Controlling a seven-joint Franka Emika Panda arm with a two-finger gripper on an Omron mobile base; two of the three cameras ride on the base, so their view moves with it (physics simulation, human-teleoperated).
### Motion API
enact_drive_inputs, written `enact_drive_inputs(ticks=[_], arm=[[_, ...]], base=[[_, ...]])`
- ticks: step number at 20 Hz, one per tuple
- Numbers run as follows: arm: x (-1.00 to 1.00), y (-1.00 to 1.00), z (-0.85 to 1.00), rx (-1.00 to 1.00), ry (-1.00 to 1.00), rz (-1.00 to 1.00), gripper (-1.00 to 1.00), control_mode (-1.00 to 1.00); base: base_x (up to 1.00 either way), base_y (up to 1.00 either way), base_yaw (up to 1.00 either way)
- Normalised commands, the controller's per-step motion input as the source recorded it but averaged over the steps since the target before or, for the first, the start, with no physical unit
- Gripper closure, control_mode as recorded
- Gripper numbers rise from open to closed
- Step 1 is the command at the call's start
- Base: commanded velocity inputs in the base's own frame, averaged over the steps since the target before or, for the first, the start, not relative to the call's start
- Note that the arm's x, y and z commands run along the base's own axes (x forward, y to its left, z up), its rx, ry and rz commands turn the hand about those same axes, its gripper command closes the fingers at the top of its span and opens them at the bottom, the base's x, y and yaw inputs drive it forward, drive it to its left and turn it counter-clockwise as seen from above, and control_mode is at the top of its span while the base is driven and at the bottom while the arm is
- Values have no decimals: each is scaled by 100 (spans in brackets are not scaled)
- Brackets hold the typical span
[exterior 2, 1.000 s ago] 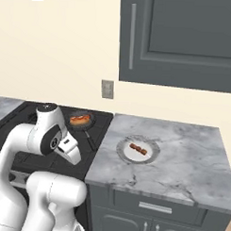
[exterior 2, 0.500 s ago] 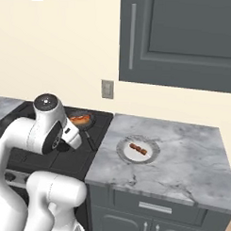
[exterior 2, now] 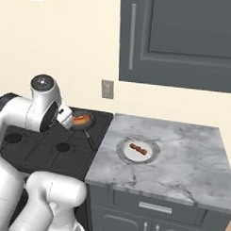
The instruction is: Place the cold items (onion and tangerine) from the fridge in one tupperware on the dining counter. Place the warm items (hot dog and kebab skewer) in the stove area in another tupperware.
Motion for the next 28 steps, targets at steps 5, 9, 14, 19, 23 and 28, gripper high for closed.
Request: enact_drive_inputs(ticks=[5, 9, 14, 19, 23, 28], arm=[[76, 74, -9, 6, 3, -34, -100, -100], [98, 13, -27, -3, 39, -23, -100, -100], [100, -16, -24, 0, 32, -10, -100, -100], [100, -2, -57, 0, 22, -4, -100, -100], [93, 0, -75, 0, 16, -2, -100, -100], [72, 1, -64, 0, 3, -1, -100, -100]], base=[[0, 0, 0], [0, 0, 0], [0, 0, 0], [0, 0, 0], [0, 0, 0], [0, 0, 0]])
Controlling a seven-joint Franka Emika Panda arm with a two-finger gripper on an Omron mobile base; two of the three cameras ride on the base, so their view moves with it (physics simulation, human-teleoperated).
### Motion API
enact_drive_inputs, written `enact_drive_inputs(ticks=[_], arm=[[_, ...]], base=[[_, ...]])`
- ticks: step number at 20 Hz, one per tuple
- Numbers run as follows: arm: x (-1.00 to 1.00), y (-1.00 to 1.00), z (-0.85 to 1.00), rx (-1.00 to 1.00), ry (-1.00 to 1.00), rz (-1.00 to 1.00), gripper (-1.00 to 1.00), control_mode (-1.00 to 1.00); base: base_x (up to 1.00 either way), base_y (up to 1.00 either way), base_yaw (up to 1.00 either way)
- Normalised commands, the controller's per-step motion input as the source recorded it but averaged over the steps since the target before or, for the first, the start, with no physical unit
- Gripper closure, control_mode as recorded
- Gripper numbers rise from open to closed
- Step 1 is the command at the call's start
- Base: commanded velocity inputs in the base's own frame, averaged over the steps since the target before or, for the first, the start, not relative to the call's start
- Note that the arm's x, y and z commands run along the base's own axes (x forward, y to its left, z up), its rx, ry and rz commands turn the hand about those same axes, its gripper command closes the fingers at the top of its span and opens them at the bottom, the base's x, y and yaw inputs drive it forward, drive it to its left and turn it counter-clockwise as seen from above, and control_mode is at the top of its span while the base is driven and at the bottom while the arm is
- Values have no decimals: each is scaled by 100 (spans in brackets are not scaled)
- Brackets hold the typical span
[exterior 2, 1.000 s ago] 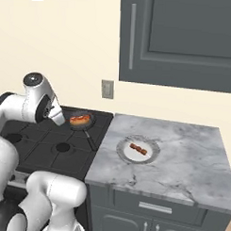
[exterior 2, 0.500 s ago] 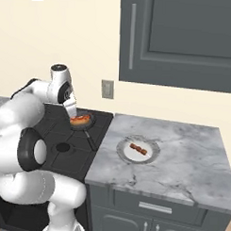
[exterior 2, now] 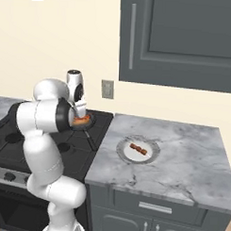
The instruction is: Place the cold items (onion and tangerine) from the fridge in one tupperware on the dining counter. Place the warm items (hot dog and kebab skewer) in the stove area in another tupperware.
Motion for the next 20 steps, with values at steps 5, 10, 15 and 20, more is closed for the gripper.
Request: enact_drive_inputs(ticks=[5, 10, 15, 20], arm=[[45, 18, -74, 0, 1, 0, -100, -100], [68, 6, -45, 0, 1, 0, -100, -100], [9, -8, -60, 0, 0, -4, -100, -100], [-74, -51, -91, 0, 0, -13, -100, -100]], base=[[0, 0, 0], [0, 0, 0], [0, 0, 0], [0, 0, 0]])
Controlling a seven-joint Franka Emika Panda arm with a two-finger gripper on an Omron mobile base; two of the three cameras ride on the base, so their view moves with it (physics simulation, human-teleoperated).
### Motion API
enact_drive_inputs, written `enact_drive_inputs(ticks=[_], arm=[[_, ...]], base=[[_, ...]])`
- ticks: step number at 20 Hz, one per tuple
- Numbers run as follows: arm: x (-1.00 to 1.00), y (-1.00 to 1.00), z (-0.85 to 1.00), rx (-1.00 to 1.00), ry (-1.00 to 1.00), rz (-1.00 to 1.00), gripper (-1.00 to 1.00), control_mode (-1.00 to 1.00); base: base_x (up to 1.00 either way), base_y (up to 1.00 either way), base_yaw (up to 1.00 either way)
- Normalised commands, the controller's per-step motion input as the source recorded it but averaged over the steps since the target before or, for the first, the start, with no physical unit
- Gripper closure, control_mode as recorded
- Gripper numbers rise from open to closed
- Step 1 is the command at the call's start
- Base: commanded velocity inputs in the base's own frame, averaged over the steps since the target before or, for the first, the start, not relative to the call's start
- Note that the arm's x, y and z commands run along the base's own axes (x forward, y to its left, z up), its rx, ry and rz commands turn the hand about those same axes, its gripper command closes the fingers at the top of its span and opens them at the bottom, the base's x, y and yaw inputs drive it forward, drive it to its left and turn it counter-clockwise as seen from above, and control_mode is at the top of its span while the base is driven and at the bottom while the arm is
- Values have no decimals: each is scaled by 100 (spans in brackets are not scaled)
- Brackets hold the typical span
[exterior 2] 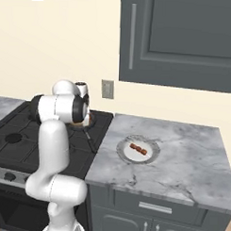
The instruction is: Place the cold items (onion and tangerine) from the fridge in one tupperware on the dining counter. Place the warm items (hot dog and kebab skewer) in the stove area in another tupperware.
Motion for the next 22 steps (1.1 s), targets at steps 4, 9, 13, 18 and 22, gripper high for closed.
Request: enact_drive_inputs(ticks=[4, 9, 13, 18, 22], arm=[[-27, -17, -94, 0, 0, -12, -100, -100], [-3, 5, -66, 0, -1, -5, 100, -100], [-61, -29, -12, 6, -13, -5, 100, -100], [-82, -20, 72, 29, -33, -8, 100, -100], [-92, -2, 100, 28, -37, -11, 100, -100]], base=[[0, 0, 0], [0, 0, 0], [0, 0, 0], [0, 0, 0], [0, 0, 0]])
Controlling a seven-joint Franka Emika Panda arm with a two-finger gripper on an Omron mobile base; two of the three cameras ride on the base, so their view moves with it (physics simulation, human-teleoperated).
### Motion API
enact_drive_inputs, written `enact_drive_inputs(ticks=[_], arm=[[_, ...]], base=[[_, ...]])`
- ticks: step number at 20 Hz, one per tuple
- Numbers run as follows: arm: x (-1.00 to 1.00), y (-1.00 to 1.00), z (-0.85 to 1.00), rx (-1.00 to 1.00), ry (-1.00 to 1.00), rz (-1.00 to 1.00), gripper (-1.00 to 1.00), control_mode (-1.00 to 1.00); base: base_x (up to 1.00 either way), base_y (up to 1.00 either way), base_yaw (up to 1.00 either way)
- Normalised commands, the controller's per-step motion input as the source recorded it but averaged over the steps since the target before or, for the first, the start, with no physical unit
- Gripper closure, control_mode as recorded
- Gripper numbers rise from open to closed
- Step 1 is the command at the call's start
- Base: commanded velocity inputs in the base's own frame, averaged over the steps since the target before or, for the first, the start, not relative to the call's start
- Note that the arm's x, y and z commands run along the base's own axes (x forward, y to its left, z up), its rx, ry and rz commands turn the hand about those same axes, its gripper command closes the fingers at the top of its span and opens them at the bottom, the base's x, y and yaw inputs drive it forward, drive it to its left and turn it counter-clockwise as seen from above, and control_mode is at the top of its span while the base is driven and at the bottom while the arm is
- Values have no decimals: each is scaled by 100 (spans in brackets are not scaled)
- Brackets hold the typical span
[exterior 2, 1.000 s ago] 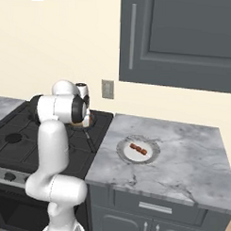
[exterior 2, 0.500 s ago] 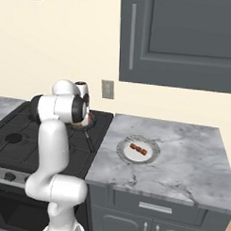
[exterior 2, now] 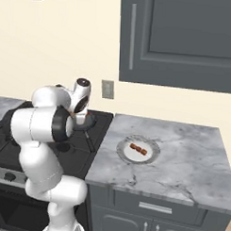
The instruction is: Place the cold items (onion and tangerine) from the fridge in one tupperware on the dining counter. Place the warm items (hot dog and kebab skewer) in the stove area in another tupperware.
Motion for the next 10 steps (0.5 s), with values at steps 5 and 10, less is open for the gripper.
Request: enact_drive_inputs(ticks=[5, 10], arm=[[-100, -7, 100, 2, -17, -6, 100, -100], [-100, -24, 100, -17, -9, 0, 100, -100]], base=[[0, 0, 0], [0, 0, 0]])
